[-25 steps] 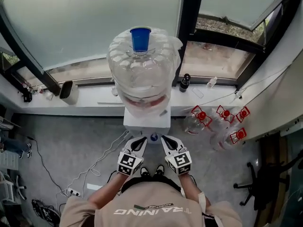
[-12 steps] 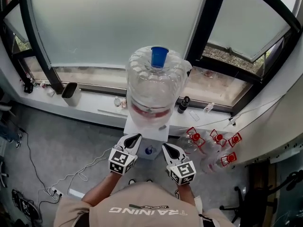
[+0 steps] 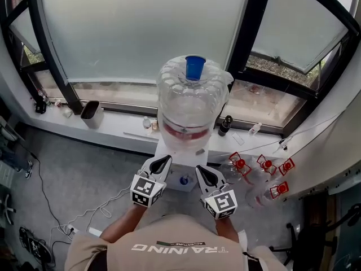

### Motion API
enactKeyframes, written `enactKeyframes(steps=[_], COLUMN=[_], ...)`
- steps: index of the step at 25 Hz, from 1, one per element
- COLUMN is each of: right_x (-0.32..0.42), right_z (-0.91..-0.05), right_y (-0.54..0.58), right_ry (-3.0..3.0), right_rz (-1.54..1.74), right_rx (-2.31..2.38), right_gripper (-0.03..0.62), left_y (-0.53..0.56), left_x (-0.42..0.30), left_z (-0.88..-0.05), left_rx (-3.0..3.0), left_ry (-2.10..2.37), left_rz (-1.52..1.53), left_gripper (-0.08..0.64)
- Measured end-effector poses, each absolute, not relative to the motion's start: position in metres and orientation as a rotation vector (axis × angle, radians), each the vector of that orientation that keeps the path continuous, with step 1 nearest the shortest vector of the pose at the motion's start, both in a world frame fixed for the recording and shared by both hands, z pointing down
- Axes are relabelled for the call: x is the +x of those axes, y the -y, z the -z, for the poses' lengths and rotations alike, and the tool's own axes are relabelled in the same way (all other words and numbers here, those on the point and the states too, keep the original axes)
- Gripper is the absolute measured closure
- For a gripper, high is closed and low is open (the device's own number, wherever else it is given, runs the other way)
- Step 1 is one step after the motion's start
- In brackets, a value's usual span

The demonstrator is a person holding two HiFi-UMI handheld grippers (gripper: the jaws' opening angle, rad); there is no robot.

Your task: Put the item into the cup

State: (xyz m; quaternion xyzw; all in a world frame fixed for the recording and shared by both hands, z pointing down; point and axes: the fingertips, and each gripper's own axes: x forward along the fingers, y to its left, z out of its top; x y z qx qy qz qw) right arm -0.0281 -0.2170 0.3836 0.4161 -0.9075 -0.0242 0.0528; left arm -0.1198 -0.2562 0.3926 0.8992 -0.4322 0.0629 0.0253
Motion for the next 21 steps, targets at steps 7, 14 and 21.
enactKeyframes(steps=[7, 14, 21], right_x=[-0.02, -0.019, -0.025], right_z=[-0.382, -0.38, -0.385], right_y=[0.213, 0.215, 0.216], right_ry=[2.744, 2.73, 2.736], right_rz=[0.062, 0.093, 0.087], right_rx=[1.3, 1.297, 1.288], right_gripper=[0.581, 0.581, 0.581], left_y=[0.25, 0.257, 0.255], left_x=[-0.112, -0.11, -0.117], left_z=[-0.395, -0.383, -0.382], left_rx=[2.791, 2.81, 2.818], left_ry=[1.274, 1.278, 1.288], left_rz=[-0.2, -0.171, -0.199], left_gripper=[0.552, 0.552, 0.552])
